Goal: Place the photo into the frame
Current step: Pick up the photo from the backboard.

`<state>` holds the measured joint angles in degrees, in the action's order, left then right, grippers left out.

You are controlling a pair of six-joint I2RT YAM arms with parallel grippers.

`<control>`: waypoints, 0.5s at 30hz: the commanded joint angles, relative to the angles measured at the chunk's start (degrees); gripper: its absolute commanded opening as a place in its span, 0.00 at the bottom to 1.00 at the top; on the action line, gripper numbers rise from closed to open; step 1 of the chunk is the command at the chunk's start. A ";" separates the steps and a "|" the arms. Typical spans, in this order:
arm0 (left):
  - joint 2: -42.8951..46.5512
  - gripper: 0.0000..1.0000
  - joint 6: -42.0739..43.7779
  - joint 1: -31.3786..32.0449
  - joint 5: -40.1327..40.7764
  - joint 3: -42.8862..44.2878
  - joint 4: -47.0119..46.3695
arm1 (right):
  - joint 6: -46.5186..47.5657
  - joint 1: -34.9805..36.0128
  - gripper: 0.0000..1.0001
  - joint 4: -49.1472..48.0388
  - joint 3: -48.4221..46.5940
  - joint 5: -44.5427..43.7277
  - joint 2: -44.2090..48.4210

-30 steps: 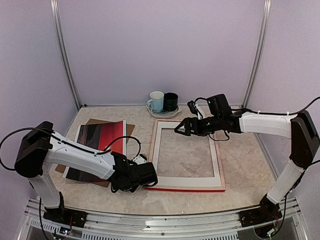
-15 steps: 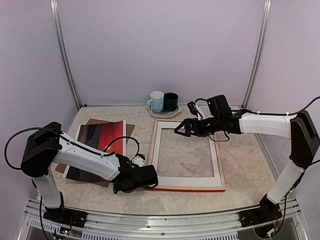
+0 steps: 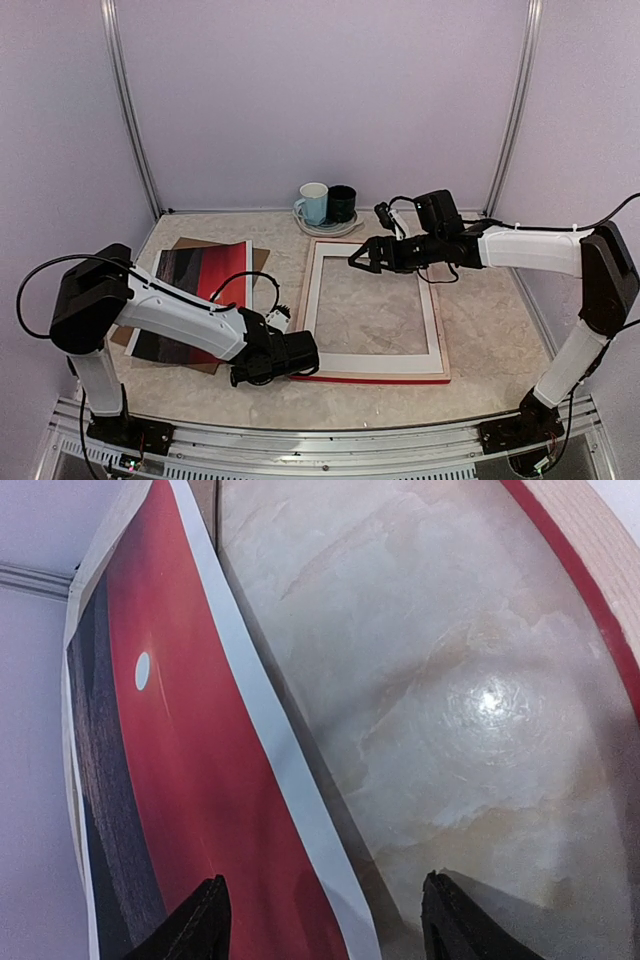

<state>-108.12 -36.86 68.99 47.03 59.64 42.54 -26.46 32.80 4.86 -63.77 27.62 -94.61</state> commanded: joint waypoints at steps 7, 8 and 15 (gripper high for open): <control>-4.59 0.65 -2.06 1.08 -4.45 0.74 7.54 | 0.00 -0.56 0.99 -1.39 0.49 1.30 -1.09; -4.32 0.66 -2.27 1.29 -4.60 0.93 7.79 | 0.02 -0.57 0.99 -1.34 0.50 1.30 -1.15; -4.63 0.66 -2.99 1.90 -5.97 1.25 9.22 | -0.16 -0.54 0.99 -1.49 0.23 1.65 -1.76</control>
<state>-109.93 -39.09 70.28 47.86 61.63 48.36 -26.50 32.80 4.38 -63.77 28.40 -95.33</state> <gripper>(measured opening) 0.654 0.992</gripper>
